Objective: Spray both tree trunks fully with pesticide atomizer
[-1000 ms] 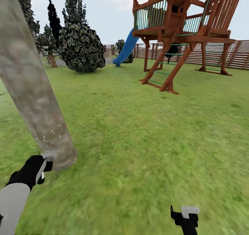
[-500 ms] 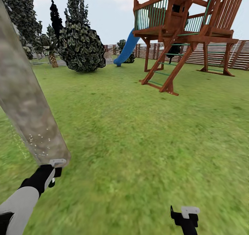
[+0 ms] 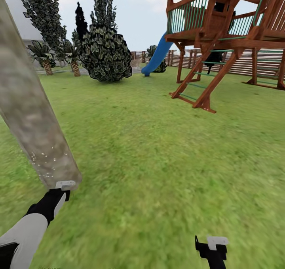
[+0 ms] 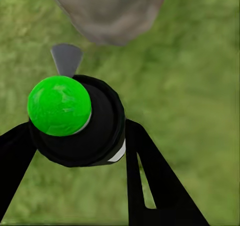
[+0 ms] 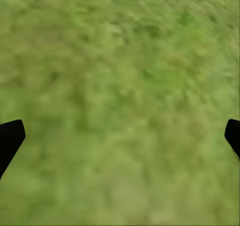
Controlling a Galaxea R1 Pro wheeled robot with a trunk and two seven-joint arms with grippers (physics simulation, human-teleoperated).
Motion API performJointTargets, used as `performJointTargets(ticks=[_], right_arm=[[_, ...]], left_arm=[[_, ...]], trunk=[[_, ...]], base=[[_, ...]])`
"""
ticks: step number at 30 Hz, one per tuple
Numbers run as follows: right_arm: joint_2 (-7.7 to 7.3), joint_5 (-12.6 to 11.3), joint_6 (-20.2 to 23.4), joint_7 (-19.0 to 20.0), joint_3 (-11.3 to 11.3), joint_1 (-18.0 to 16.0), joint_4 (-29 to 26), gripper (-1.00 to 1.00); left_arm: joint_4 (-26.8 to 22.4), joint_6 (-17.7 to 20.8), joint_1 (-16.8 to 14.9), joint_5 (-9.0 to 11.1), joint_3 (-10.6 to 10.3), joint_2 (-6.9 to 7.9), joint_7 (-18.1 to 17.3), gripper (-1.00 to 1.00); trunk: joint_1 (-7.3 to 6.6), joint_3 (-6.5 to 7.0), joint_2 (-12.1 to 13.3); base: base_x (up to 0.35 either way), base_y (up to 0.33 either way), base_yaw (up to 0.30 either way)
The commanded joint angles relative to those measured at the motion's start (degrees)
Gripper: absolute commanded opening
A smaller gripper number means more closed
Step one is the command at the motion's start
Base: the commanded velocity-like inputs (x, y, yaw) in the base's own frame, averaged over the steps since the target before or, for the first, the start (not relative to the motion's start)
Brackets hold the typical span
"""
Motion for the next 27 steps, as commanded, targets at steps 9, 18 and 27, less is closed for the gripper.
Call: performJointTargets(ticks=[9, 18, 27], right_arm=[[-0.04, 0.00, 0.00, 0.00, -0.01, 0.00, 0.00, 1.00], [-0.04, 0.00, 0.00, -0.14, -0.01, 0.00, 0.00, 1.00], [-0.04, 0.00, 0.00, -0.11, -0.01, 0.00, -0.04, 1.00]], left_arm=[[0.00, -0.06, 0.00, 0.61, -0.06, -0.64, 0.27, -1.00], [-0.02, -0.06, 0.00, 0.56, 0.01, -1.44, 0.44, -1.00], [-0.09, -0.06, 0.00, 0.56, 0.02, -1.45, 0.44, -1.00]], trunk=[[0.00, 0.00, 0.00], [0.00, 0.00, 0.00], [0.00, 0.00, 0.00]], base=[[0.030, -0.050, 0.276], [0.139, -0.090, 0.142], [0.234, -0.186, 0.088]])
